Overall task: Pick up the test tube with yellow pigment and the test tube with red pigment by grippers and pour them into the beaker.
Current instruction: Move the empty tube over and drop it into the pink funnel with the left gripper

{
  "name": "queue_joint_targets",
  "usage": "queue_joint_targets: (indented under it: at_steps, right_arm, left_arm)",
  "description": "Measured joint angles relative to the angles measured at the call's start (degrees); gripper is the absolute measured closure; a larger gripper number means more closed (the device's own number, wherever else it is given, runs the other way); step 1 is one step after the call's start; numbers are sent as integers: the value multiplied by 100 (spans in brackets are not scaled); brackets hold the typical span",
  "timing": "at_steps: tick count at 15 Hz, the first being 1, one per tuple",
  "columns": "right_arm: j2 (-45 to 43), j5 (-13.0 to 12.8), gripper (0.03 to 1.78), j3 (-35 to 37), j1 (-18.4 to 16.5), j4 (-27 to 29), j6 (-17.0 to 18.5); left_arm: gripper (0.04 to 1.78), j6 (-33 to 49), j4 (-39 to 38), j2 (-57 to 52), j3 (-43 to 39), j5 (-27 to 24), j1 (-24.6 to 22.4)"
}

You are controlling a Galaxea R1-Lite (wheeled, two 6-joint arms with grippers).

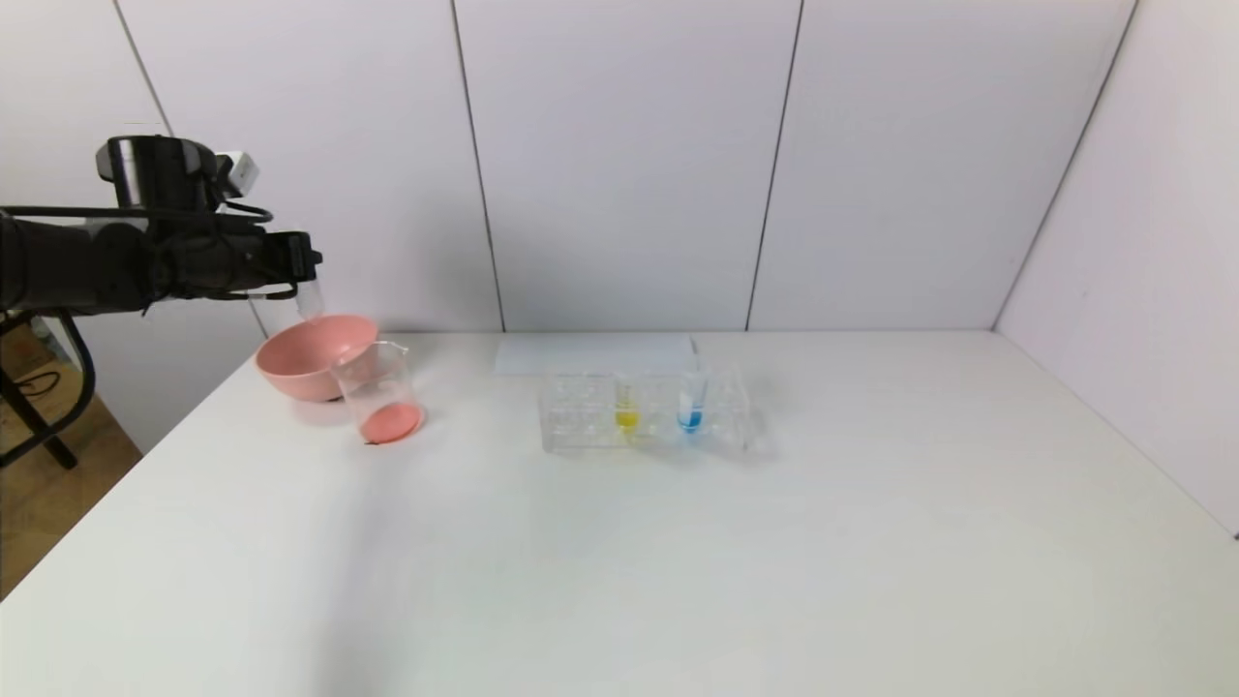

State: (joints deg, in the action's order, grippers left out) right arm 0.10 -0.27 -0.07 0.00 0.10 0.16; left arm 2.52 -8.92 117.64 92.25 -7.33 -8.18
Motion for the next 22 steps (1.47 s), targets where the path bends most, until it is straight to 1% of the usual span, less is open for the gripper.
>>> queue_joint_targets:
  at_steps: [1,2,3,12,17,18,20,22]
  right_arm:
    - [0,2,11,0,0,0,2]
    - [0,2,11,0,0,0,2]
    - [0,0,11,0,0,0,2]
    - [0,2,11,0,0,0,2]
    - [0,2,11,0,0,0,0]
    - [0,2,11,0,0,0,0]
    - [0,2,11,0,0,0,0]
    - [0,0,11,0,0,0,2]
  left_arm:
    - [138,106,-416,111,-95,-2,-50]
    - [138,135,-667,223,-115,-6,-94]
    - [138,146,-736,343,-77,-5,-127]
    - [138,610,-708,1290,623,-5,-408]
    - [138,646,-723,1557,712,-55,-499]
    - [136,646,-723,1585,714,-55,-512]
    - [128,645,-723,1615,723,-59,-532]
    - [109,638,-723,1626,728,-96,-564]
